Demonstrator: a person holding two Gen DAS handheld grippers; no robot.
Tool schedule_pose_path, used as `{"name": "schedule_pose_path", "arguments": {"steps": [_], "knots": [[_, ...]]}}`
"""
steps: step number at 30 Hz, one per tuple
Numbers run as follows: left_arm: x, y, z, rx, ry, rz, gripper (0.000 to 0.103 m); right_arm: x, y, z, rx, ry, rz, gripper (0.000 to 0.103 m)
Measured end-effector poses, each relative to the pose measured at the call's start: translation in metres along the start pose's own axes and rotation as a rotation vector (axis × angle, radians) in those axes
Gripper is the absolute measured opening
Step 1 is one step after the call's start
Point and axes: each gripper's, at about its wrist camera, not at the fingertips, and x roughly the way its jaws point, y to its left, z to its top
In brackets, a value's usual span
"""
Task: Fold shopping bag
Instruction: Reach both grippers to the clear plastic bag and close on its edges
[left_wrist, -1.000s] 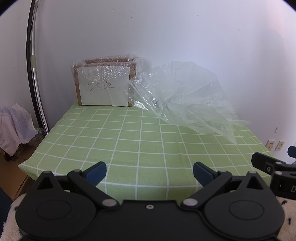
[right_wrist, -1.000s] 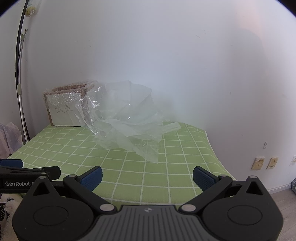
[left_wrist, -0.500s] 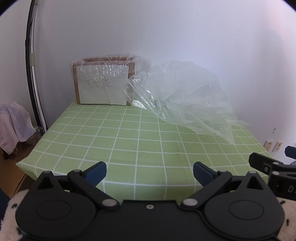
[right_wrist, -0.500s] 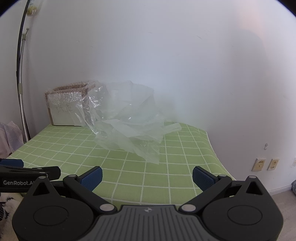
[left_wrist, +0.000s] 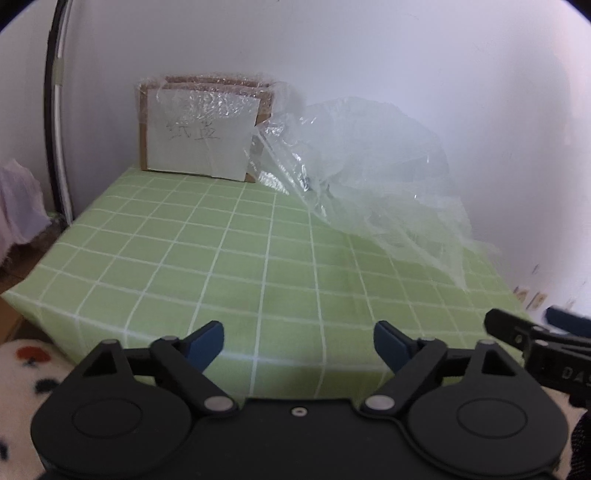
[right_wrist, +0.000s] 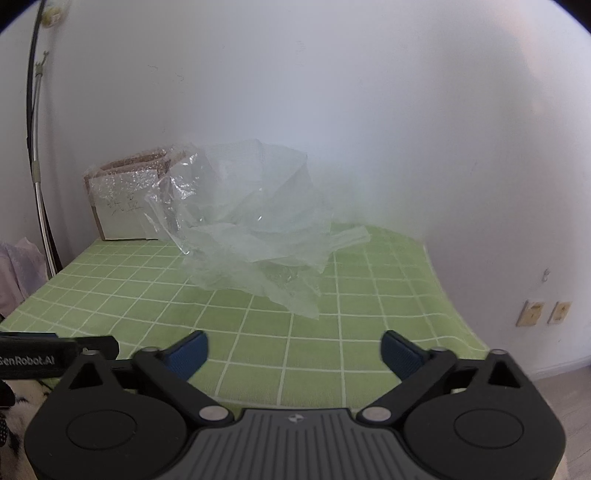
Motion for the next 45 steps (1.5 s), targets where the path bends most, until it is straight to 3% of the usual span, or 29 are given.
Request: {"name": "schedule_pose_path", "arguments": {"steps": [2, 4, 10, 15, 17, 25, 27, 30, 31, 36, 39, 45], "knots": [[0.008, 0.004, 0.009, -0.005, 0.001, -0.002, 0.074, 0.010, -0.008, 0.007, 0.056, 0.035, 0.061, 0.074], [0.017, 0.009, 0.019, -0.007, 0.002, 0.000, 0.065, 0.018, -0.014, 0.015, 0.127, 0.050, 0.146, 0.068], [0.048, 0.027, 0.063, -0.066, -0.043, 0.012, 0.068, 0.043, -0.001, 0.035, 0.244, 0.078, 0.332, 0.069], [0.078, 0.029, 0.104, -0.054, -0.089, -0.004, 0.079, 0.068, 0.004, 0.055, 0.383, 0.100, 0.384, 0.071], [0.092, 0.026, 0.118, -0.033, -0.094, -0.015, 0.081, 0.077, 0.002, 0.061, 0.432, 0.098, 0.376, 0.078], [0.148, 0.028, 0.146, -0.090, -0.066, -0.021, 0.083, 0.103, -0.012, 0.074, 0.559, 0.091, 0.270, 0.077], [0.158, 0.029, 0.145, -0.125, -0.048, -0.037, 0.076, 0.105, -0.015, 0.075, 0.563, 0.071, 0.211, 0.064], [0.167, 0.033, 0.140, -0.188, -0.031, -0.086, 0.052, 0.110, -0.022, 0.075, 0.547, 0.082, 0.188, 0.029], [0.168, 0.033, 0.138, -0.206, -0.035, -0.093, 0.044, 0.111, -0.025, 0.075, 0.537, 0.086, 0.183, 0.007], [0.165, 0.029, 0.129, -0.230, -0.084, -0.094, 0.023, 0.102, -0.032, 0.079, 0.411, 0.041, 0.089, 0.002], [0.149, 0.027, 0.129, -0.227, -0.111, -0.091, 0.018, 0.087, -0.037, 0.088, 0.310, -0.045, 0.005, 0.001], [0.084, 0.017, 0.140, -0.151, -0.263, -0.060, 0.012, 0.045, -0.052, 0.108, 0.173, -0.236, -0.124, 0.001]]}}
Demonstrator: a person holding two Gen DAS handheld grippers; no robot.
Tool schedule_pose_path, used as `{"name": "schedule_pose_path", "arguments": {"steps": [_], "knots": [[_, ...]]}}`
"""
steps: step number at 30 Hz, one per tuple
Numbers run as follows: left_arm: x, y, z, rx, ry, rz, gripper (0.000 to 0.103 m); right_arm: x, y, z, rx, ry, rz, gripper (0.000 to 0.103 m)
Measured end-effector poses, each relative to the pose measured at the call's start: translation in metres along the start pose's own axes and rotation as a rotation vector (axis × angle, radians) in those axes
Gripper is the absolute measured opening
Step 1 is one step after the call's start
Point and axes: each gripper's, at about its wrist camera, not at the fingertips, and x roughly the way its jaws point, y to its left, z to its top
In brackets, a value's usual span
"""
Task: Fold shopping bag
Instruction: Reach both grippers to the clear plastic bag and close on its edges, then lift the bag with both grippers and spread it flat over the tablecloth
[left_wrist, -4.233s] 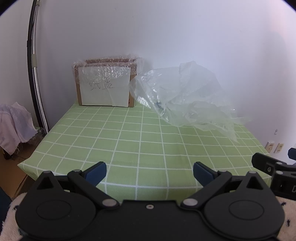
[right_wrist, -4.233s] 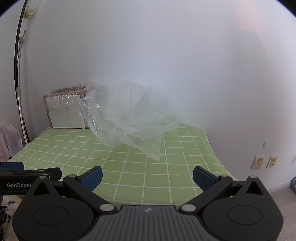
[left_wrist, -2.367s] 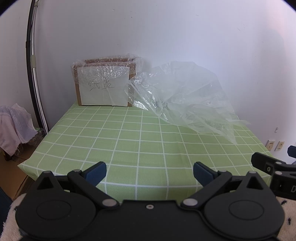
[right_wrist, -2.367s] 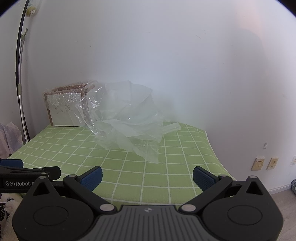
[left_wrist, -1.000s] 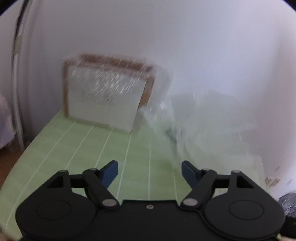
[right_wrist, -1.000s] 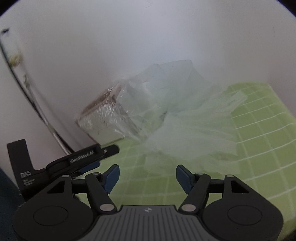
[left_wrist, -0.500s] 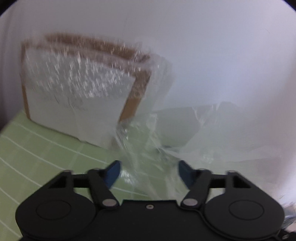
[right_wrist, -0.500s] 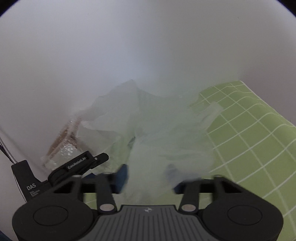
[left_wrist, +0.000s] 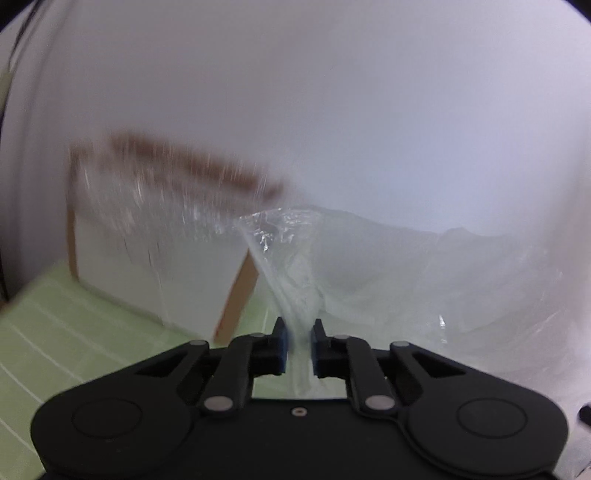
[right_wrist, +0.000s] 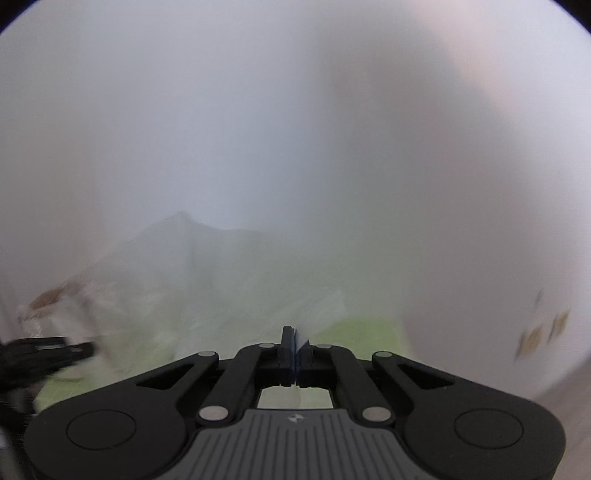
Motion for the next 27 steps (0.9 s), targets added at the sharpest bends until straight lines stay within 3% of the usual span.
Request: {"name": "schedule_pose_path", "arguments": {"steps": [11, 17, 23, 27], "knots": [[-0.150, -0.043, 0.056, 0.183, -0.289, 0.019, 0.011, -0.075, -0.019, 0.051, 0.010, -0.235, -0.077, 0.001], [-0.231, -0.056, 0.085, 0.185, -0.418, 0.016, 0.011, -0.118, -0.018, 0.077, 0.029, -0.322, -0.071, 0.000], [-0.292, -0.057, 0.101, 0.169, -0.476, -0.024, 0.011, -0.149, -0.006, 0.097, 0.024, -0.353, -0.083, 0.000], [-0.300, -0.047, 0.097, 0.168, -0.422, -0.061, 0.011, -0.150, 0.000, 0.104, 0.047, -0.309, -0.100, 0.000]]}}
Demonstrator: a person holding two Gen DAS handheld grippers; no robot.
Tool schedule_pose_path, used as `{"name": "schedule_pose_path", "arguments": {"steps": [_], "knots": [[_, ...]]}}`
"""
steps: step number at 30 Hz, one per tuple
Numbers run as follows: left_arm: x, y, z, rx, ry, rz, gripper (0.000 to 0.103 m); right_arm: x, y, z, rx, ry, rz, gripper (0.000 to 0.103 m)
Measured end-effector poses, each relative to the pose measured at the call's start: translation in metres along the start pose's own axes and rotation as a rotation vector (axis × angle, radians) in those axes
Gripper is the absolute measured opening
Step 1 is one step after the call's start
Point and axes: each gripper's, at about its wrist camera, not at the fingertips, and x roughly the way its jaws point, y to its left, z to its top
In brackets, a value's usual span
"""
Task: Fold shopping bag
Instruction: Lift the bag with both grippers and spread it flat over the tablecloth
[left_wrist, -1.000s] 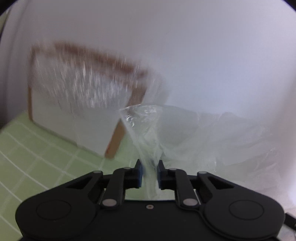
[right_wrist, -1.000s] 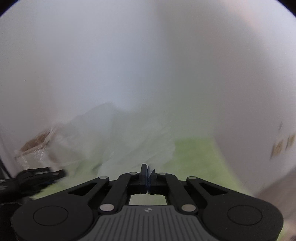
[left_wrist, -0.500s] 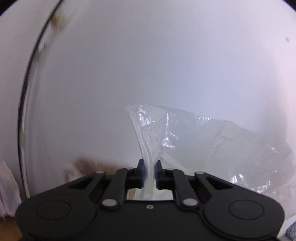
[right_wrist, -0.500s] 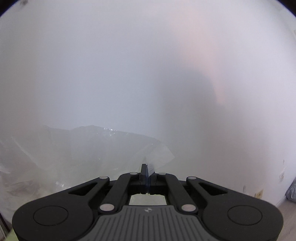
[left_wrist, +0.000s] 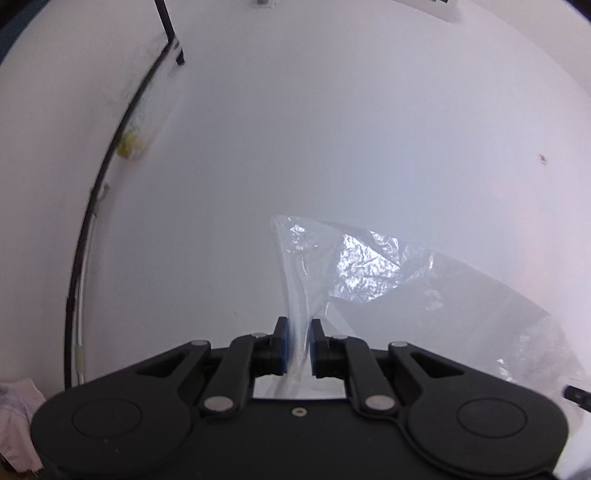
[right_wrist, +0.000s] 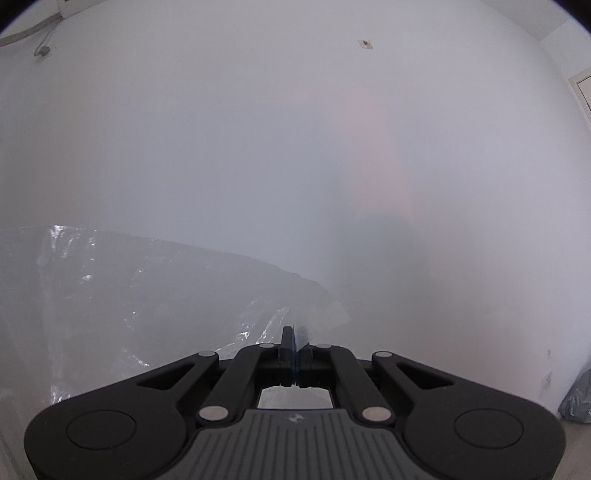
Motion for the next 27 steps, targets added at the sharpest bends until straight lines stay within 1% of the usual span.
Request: {"name": "schedule_pose_path", "arguments": {"steps": [3, 4, 7, 10, 11, 13, 15, 17, 18, 19, 20, 21, 22, 23, 24, 25, 27], "knots": [[0.031, 0.014, -0.026, -0.003, 0.129, 0.046, 0.011, 0.019, 0.004, -0.005, 0.039, 0.113, 0.026, 0.000], [0.042, 0.022, -0.035, -0.021, 0.170, 0.061, 0.011, 0.029, 0.009, -0.011, 0.027, 0.148, 0.030, 0.001], [0.074, 0.044, -0.062, -0.069, 0.289, 0.104, 0.011, 0.067, 0.028, -0.042, -0.043, 0.251, 0.022, 0.001], [0.112, 0.063, -0.097, -0.078, 0.404, 0.139, 0.011, 0.109, 0.048, -0.075, -0.103, 0.348, 0.026, 0.001], [0.125, 0.068, -0.110, -0.073, 0.441, 0.155, 0.011, 0.122, 0.055, -0.087, -0.127, 0.363, 0.028, 0.001], [0.151, 0.077, -0.137, -0.058, 0.512, 0.188, 0.011, 0.147, 0.071, -0.109, -0.194, 0.383, 0.003, 0.001], [0.174, 0.084, -0.160, -0.028, 0.565, 0.218, 0.011, 0.169, 0.083, -0.129, -0.243, 0.396, -0.008, 0.001], [0.201, 0.097, -0.176, -0.032, 0.608, 0.230, 0.011, 0.191, 0.091, -0.147, -0.265, 0.392, 0.002, 0.001], [0.213, 0.101, -0.184, -0.029, 0.629, 0.238, 0.011, 0.199, 0.094, -0.153, -0.287, 0.377, 0.023, 0.001], [0.223, 0.103, -0.193, -0.018, 0.645, 0.247, 0.011, 0.204, 0.101, -0.162, -0.336, 0.359, 0.040, 0.001], [0.228, 0.102, -0.202, -0.010, 0.658, 0.252, 0.011, 0.208, 0.107, -0.170, -0.383, 0.338, 0.056, 0.006], [0.228, 0.098, -0.212, -0.005, 0.669, 0.255, 0.010, 0.206, 0.114, -0.175, -0.423, 0.303, 0.066, 0.007], [0.231, 0.096, -0.220, -0.003, 0.678, 0.257, 0.010, 0.201, 0.120, -0.180, -0.457, 0.257, 0.080, 0.018], [0.231, 0.094, -0.228, -0.003, 0.686, 0.259, 0.010, 0.195, 0.125, -0.185, -0.485, 0.208, 0.093, 0.039], [0.233, 0.094, -0.233, -0.004, 0.690, 0.262, 0.010, 0.188, 0.130, -0.188, -0.502, 0.167, 0.109, 0.047], [0.240, 0.095, -0.234, -0.007, 0.691, 0.266, 0.010, 0.180, 0.133, -0.187, -0.490, 0.149, 0.133, 0.050], [0.245, 0.093, -0.239, -0.004, 0.694, 0.274, 0.010, 0.163, 0.140, -0.186, -0.461, 0.118, 0.180, 0.050]]}}
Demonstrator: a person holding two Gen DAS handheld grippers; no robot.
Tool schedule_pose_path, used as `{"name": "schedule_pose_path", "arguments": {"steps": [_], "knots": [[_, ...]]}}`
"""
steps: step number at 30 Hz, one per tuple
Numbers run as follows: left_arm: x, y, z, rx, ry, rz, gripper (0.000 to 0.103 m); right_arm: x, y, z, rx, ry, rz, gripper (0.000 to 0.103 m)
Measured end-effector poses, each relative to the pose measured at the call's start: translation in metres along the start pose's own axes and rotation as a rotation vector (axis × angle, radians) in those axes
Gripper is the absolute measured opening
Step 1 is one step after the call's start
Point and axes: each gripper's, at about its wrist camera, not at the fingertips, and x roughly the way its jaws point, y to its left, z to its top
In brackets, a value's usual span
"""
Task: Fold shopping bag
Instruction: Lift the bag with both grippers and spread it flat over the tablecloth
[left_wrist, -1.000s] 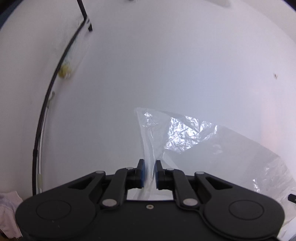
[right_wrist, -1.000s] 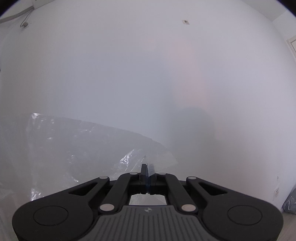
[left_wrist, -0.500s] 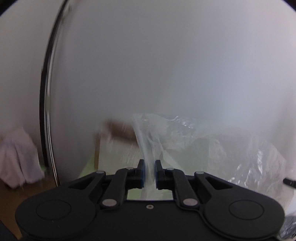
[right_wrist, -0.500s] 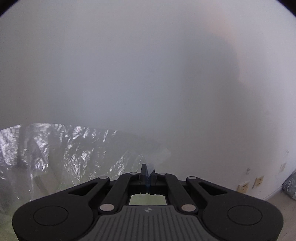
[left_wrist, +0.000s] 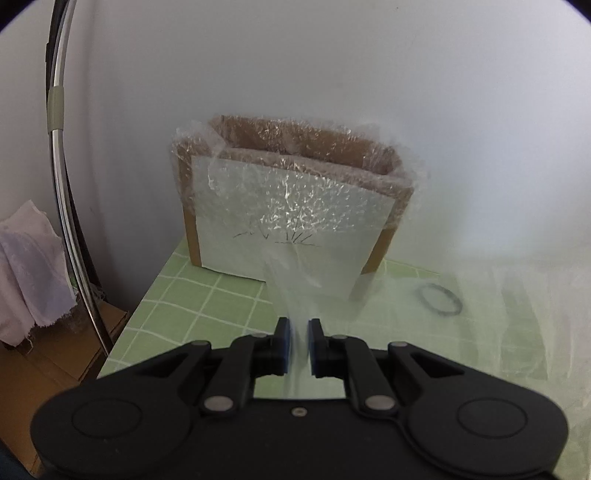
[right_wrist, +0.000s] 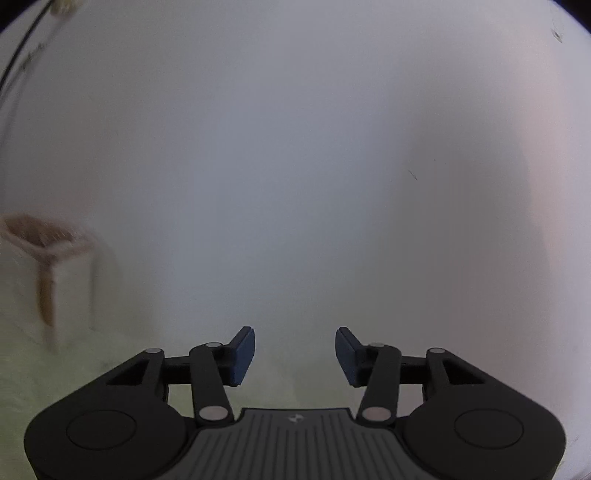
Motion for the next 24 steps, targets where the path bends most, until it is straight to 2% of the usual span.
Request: {"name": "schedule_pose_path", "arguments": {"steps": [1, 4, 6, 7, 8, 9, 10, 13, 15, 17, 18, 19, 22, 24], "knots": [[0.003, -0.001, 0.000, 0.000, 0.001, 0.001, 0.010, -0.006, 0.002, 0.002, 0.036, 0.000, 0.029, 0.050], [0.008, -0.002, 0.003, -0.006, 0.004, 0.000, 0.010, -0.009, -0.002, 0.012, 0.184, 0.087, 0.156, 0.048], [0.011, -0.004, 0.004, -0.006, 0.006, 0.003, 0.010, -0.009, 0.021, 0.003, 0.228, 0.185, 0.331, 0.029], [0.014, -0.005, 0.004, -0.003, 0.007, 0.004, 0.010, -0.006, 0.032, -0.003, 0.231, 0.227, 0.400, 0.009], [0.015, -0.006, 0.004, -0.004, 0.010, 0.003, 0.010, 0.006, 0.042, -0.013, 0.216, 0.263, 0.423, 0.004], [0.017, -0.007, 0.004, -0.003, 0.012, -0.001, 0.010, 0.018, 0.051, -0.024, 0.201, 0.299, 0.447, 0.004], [0.018, -0.007, 0.003, 0.001, 0.012, -0.007, 0.010, 0.026, 0.059, -0.032, 0.185, 0.334, 0.458, 0.004], [0.015, -0.007, 0.003, 0.026, -0.006, -0.033, 0.012, 0.018, 0.066, -0.046, 0.130, 0.424, 0.397, 0.004], [0.008, -0.004, 0.002, 0.041, -0.026, -0.057, 0.017, 0.001, 0.050, -0.071, 0.128, 0.458, 0.368, 0.003], [-0.001, 0.000, 0.001, 0.047, -0.038, -0.075, 0.030, -0.014, 0.026, -0.079, 0.144, 0.481, 0.350, 0.003], [-0.008, 0.004, -0.001, 0.046, -0.045, -0.086, 0.040, -0.018, 0.017, -0.081, 0.150, 0.489, 0.341, 0.003], [-0.014, 0.008, -0.004, 0.040, -0.053, -0.092, 0.044, -0.016, 0.015, -0.080, 0.151, 0.489, 0.335, 0.003], [-0.032, 0.024, -0.014, 0.012, -0.058, -0.074, 0.045, -0.009, 0.013, -0.080, 0.162, 0.491, 0.310, 0.003], [-0.040, 0.032, -0.023, 0.006, -0.049, -0.035, 0.046, -0.005, 0.013, -0.079, 0.160, 0.488, 0.292, 0.002]]}}
